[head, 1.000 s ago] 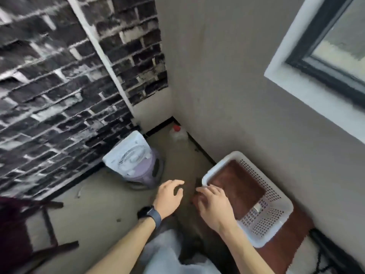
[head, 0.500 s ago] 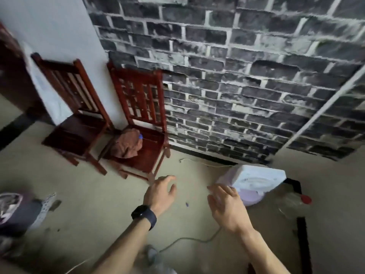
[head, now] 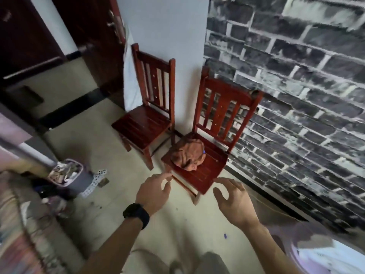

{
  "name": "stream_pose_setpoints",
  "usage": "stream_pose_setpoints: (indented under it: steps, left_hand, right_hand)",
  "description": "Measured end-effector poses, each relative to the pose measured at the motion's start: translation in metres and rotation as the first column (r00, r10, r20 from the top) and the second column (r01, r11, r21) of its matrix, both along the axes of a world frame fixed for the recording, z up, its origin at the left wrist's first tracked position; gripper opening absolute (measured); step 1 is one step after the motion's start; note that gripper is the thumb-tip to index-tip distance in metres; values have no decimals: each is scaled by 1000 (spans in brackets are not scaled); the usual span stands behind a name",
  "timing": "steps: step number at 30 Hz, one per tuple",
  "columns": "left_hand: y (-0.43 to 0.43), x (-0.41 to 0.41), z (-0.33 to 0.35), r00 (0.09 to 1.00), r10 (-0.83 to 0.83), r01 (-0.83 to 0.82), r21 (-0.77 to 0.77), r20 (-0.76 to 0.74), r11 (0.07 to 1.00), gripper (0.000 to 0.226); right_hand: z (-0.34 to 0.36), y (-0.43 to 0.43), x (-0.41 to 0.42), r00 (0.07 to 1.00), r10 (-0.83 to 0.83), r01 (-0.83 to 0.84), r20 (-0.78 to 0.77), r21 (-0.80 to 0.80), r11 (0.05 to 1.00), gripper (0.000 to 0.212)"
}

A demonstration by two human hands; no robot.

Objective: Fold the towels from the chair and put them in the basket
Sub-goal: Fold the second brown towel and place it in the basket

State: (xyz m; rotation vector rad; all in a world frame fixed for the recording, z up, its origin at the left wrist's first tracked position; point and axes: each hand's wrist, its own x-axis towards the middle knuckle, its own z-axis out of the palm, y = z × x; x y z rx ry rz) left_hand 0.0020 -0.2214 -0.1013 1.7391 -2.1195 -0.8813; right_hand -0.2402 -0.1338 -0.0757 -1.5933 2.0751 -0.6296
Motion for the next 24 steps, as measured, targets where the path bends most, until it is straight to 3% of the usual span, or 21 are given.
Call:
stream_pose_setpoints:
  steps: [5, 15, 20, 24]
  left_hand:
    - [-70, 9, -16, 1000, -12, 12, 21, 8, 1000, 37]
    - [-231, 10, -62, 979, -98, 66, 173, 180, 983, 41]
    - [-299, 13, -85, 958, -153, 102, 210, 243, 972, 43]
    - [-354, 18, -116, 923, -250, 182, 242, 293, 953, 46]
  right_hand:
    - [-25, -75, 18, 1000, 6, -8, 27, 61, 998, 31]
    - [-84, -237, 24, 985, -20, -18, 172, 214, 977, 33]
    - [-111, -300, 31, 982, -50, -19, 183, 355, 935, 46]
    - [-140, -345, 43, 988, -80, 19, 131, 410, 912, 44]
